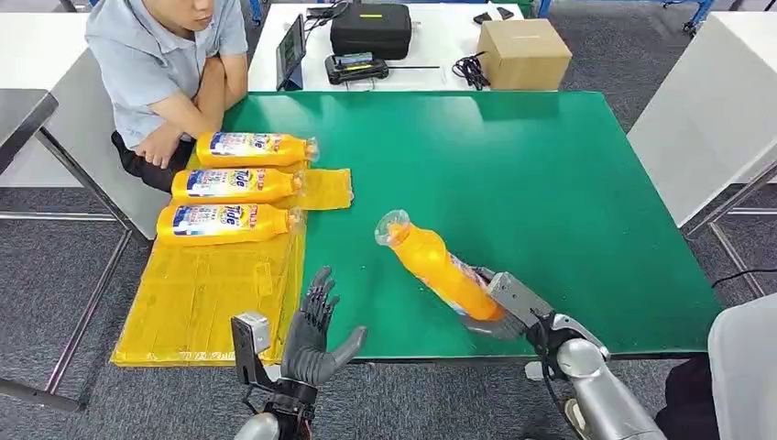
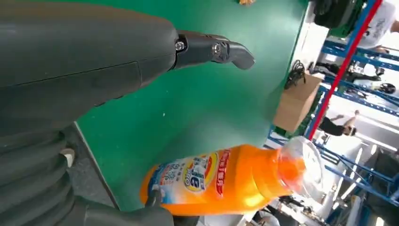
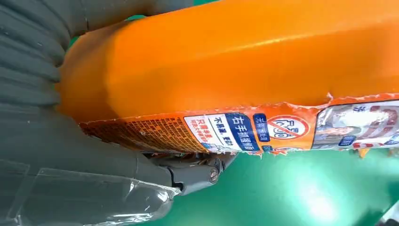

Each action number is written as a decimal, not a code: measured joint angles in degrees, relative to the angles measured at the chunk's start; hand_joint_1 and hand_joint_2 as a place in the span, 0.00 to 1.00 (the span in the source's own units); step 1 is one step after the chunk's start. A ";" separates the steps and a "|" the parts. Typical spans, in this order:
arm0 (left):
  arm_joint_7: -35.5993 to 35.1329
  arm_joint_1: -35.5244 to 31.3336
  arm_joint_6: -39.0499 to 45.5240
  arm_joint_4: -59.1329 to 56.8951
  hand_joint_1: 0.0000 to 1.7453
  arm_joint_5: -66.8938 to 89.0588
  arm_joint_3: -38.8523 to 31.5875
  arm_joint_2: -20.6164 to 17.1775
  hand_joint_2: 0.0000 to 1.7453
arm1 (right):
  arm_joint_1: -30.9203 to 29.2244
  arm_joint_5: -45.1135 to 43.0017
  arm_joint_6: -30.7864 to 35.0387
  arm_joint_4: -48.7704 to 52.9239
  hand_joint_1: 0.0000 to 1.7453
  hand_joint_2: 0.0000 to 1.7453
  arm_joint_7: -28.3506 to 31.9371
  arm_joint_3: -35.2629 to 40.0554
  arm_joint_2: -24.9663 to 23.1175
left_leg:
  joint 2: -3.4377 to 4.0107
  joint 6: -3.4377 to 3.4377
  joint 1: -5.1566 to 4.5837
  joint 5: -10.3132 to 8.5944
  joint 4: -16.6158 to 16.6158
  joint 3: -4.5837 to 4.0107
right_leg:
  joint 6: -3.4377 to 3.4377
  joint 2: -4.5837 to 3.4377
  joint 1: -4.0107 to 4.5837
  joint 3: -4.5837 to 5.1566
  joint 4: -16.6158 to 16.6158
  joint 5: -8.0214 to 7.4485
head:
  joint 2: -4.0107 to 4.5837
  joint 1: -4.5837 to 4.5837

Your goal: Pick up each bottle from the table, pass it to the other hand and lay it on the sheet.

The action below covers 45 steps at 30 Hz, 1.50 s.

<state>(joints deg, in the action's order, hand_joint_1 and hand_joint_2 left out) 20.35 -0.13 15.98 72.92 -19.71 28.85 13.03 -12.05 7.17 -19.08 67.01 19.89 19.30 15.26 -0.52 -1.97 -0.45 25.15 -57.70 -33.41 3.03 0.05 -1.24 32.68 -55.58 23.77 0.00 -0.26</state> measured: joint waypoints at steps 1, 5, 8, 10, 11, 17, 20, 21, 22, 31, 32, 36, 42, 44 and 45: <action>0.00 -0.07 -0.24 -0.15 0.00 -0.63 -0.02 0.02 1.00 | -0.13 -0.41 -0.22 0.11 1.00 1.00 0.39 0.11 -0.02 | 0.00 0.00 -0.01 0.00 0.00 -0.06 | 0.00 0.00 -0.01 0.05 0.00 0.00 | 0.00 0.00; 0.26 -1.45 -3.29 -2.23 0.00 -4.35 -0.11 0.33 1.00 | -2.46 -2.65 -2.29 0.13 1.00 1.00 0.68 1.59 -0.55 | 0.03 -0.01 -0.01 -0.01 0.00 -0.20 | 0.04 -0.02 -0.01 0.18 -0.01 -0.03 | 0.00 0.00; 0.61 -3.13 -6.44 -4.55 0.00 -5.49 -0.07 0.74 1.00 | -5.61 -3.50 -4.20 -0.48 1.00 1.00 0.55 4.56 -1.79 | 0.04 0.00 0.02 -0.03 0.00 -0.18 | 0.04 -0.02 0.02 0.20 -0.01 -0.04 | 0.00 0.02; 1.31 -4.42 -7.76 -5.99 0.00 -5.36 0.13 1.12 1.00 | -7.75 -3.85 -5.16 -1.64 1.00 1.00 0.53 6.83 -2.91 | 0.03 0.00 0.04 -0.06 0.00 -0.17 | 0.03 -0.02 0.04 0.21 -0.02 -0.04 | 0.00 0.00; 1.55 -5.12 -8.56 -6.62 0.00 -5.23 0.28 1.31 1.00 | -8.64 -3.94 -5.46 -2.40 1.00 1.00 0.55 8.12 -3.60 | 0.03 0.02 0.05 -0.07 0.00 -0.17 | 0.03 -0.01 0.05 0.21 -0.03 -0.04 | 0.00 0.00; 1.35 -7.46 -12.00 -8.64 0.00 -6.85 1.11 2.08 1.00 | -11.85 -4.18 -6.23 -5.93 1.00 1.00 2.08 13.23 -6.16 | -0.01 0.02 0.05 -0.07 0.00 -0.22 | 0.04 0.00 0.03 0.23 -0.05 -0.03 | 0.00 0.00; 0.87 -8.17 -14.34 -9.31 0.00 -8.70 1.09 2.08 1.00 | -13.11 -4.79 -6.65 -7.78 1.00 1.00 2.82 14.93 -6.71 | 0.02 0.01 0.03 -0.07 0.00 -0.26 | 0.04 -0.01 0.02 0.26 -0.04 -0.03 | 0.00 0.02; 0.85 -8.45 -14.78 -9.53 0.00 -8.86 1.09 2.08 1.00 | -13.46 -4.99 -6.73 -8.48 1.00 1.00 2.97 15.50 -7.02 | 0.02 0.01 0.02 -0.07 0.00 -0.26 | 0.04 -0.01 0.01 0.26 -0.03 -0.04 | 0.00 0.02; 0.87 -8.72 -14.91 -9.71 0.00 -8.94 1.12 2.08 1.00 | -13.74 -5.12 -6.78 -9.04 1.00 1.00 3.06 15.93 -7.31 | 0.00 0.01 0.02 -0.07 0.00 -0.25 | 0.04 0.00 0.01 0.26 -0.03 -0.04 | 0.00 0.02; 4.11 -10.13 -11.32 -10.52 0.00 -7.87 0.83 2.58 1.00 | -15.97 -4.46 -6.12 -12.35 1.00 1.00 3.81 19.98 -8.87 | -0.01 0.01 0.04 -0.07 -0.01 -0.24 | 0.04 0.02 0.03 0.28 -0.04 -0.04 | 0.00 0.00; 4.15 -10.20 -11.24 -10.49 0.00 -7.81 0.74 2.67 1.00 | -16.04 -4.46 -6.12 -12.48 1.00 1.00 3.87 20.26 -9.01 | -0.01 0.01 0.04 -0.07 -0.01 -0.25 | 0.04 0.02 0.03 0.28 -0.04 -0.04 | 0.00 0.02; 5.07 -10.24 -10.14 -10.49 0.00 -7.59 0.33 3.02 1.00 | -16.36 -4.68 -6.12 -13.07 1.00 1.00 3.98 21.27 -9.29 | 0.00 0.01 0.04 -0.07 -0.01 -0.26 | 0.04 0.01 0.02 0.29 -0.04 -0.04 | 0.00 0.02; 6.27 -11.15 -2.13 -10.65 0.00 -5.25 -0.28 3.67 1.00 | -16.22 -4.94 -5.03 -13.44 1.00 1.00 4.04 22.93 -10.14 | -0.01 0.01 0.03 -0.07 -0.01 -0.27 | 0.04 0.02 0.02 0.31 -0.03 -0.04 | 0.00 0.02; 6.78 -11.72 -0.19 -11.28 0.00 -4.77 -0.35 4.07 1.00 | -16.15 -5.18 -4.66 -13.44 1.00 1.00 3.91 23.43 -10.36 | -0.03 0.01 0.03 -0.08 -0.01 -0.27 | 0.04 0.02 0.02 0.31 -0.04 -0.04 | 0.00 0.02; 7.30 -11.91 0.22 -11.67 0.00 -4.83 -0.42 4.24 1.00 | -16.13 -5.38 -4.57 -13.44 1.00 1.00 3.76 23.63 -10.49 | -0.02 0.01 0.03 -0.08 -0.01 -0.27 | 0.04 0.02 0.02 0.30 -0.04 -0.04 | 0.00 0.02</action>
<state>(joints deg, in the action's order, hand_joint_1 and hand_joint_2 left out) 27.65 -12.05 16.20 61.24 -24.54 28.44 17.27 -28.18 1.79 -23.65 53.57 23.65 42.93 4.77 -0.53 -1.95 -0.41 25.07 -57.71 -33.68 3.07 0.07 -1.22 32.99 -55.62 23.73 0.00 -0.24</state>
